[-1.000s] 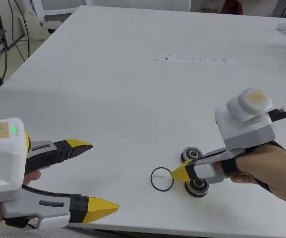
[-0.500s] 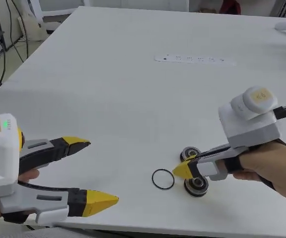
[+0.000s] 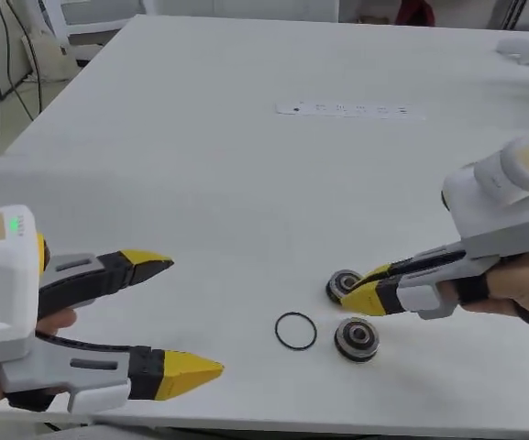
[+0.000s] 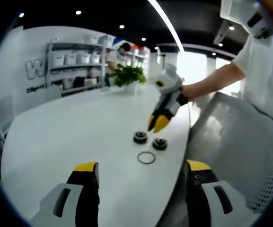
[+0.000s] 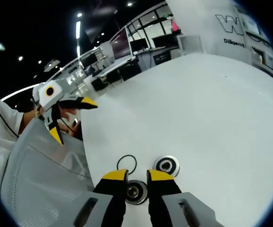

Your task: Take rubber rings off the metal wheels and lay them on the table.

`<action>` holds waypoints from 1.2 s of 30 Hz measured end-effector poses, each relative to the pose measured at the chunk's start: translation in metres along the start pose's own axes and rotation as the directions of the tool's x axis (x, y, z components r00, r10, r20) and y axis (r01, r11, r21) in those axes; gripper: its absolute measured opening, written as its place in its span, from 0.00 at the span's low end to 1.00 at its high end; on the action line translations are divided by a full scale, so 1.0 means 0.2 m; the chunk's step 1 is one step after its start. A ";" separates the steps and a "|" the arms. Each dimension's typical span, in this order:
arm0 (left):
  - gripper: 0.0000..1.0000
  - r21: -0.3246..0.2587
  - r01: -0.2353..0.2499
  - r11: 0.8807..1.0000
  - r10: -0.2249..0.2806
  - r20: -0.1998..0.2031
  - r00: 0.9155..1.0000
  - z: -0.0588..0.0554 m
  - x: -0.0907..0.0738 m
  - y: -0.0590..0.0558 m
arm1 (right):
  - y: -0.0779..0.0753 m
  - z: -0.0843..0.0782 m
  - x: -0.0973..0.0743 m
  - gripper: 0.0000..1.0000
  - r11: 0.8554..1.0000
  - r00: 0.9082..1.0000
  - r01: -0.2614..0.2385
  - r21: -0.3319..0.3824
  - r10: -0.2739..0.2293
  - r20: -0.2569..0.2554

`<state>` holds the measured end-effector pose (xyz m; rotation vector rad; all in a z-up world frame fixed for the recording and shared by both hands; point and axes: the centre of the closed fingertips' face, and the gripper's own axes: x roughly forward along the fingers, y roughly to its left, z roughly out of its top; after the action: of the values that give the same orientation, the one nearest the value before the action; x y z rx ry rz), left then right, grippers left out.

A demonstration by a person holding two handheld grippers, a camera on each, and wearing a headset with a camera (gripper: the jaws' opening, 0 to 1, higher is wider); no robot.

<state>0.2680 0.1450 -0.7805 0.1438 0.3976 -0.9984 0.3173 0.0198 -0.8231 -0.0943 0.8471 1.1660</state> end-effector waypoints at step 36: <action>0.70 0.288 0.256 0.923 -0.263 -0.017 0.965 0.45 0.52 -0.22 | -0.02 -0.25 -0.02 0.24 0.985 0.997 -0.044 -0.166 0.032 -0.073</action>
<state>0.3026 0.0129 -0.7359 0.3499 0.2520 -1.3179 0.2941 -0.0084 -0.8573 -0.2595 0.8144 1.2748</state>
